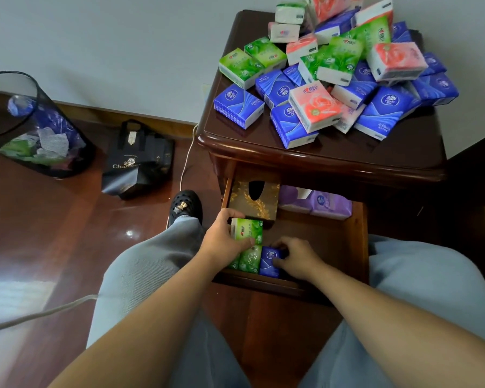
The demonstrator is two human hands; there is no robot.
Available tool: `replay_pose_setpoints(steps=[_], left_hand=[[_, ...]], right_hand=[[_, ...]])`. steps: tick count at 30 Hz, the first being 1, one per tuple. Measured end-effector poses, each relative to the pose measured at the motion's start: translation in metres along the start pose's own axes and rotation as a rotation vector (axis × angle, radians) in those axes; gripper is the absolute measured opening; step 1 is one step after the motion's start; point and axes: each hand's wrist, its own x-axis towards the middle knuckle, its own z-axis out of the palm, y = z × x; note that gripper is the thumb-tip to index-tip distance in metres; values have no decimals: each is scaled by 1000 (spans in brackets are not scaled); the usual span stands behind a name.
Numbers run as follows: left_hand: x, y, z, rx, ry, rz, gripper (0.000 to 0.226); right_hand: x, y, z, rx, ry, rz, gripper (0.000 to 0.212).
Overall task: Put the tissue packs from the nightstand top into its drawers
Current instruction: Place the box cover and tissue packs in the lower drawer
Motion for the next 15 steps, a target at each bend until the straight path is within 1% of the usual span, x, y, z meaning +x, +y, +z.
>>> replay_pose_setpoints(steps=[3,4,6,8,10,11,13,15], left_hand=[[0,3,2,-15,7,14,41],[0,4,4,-29,1,19,37],[-1,6,6,-28,-25,31,34],[-2,7,10,34,-76,67,44],[-4,7,15,105,-151,122,57],[-4,6,19,114,-188,144,61],[-5,4,27,91,-242,142,67],[-3,2,33,93,-254,116,69]], right_hand=[[-6,-4,-9,88,-43,65,59],[-8,-6,-14,107,-35,94,63],[-15,-11,-24,120,26,109,61],[-23,-18,-33,265,57,55,61],[-33,-24,-40,468,17,-24,69],[-38,-25,-43,521,-6,-62,72],[-46,-20,-46,534,-47,-119,72],[-51,-11,-46,479,-44,-157,68]])
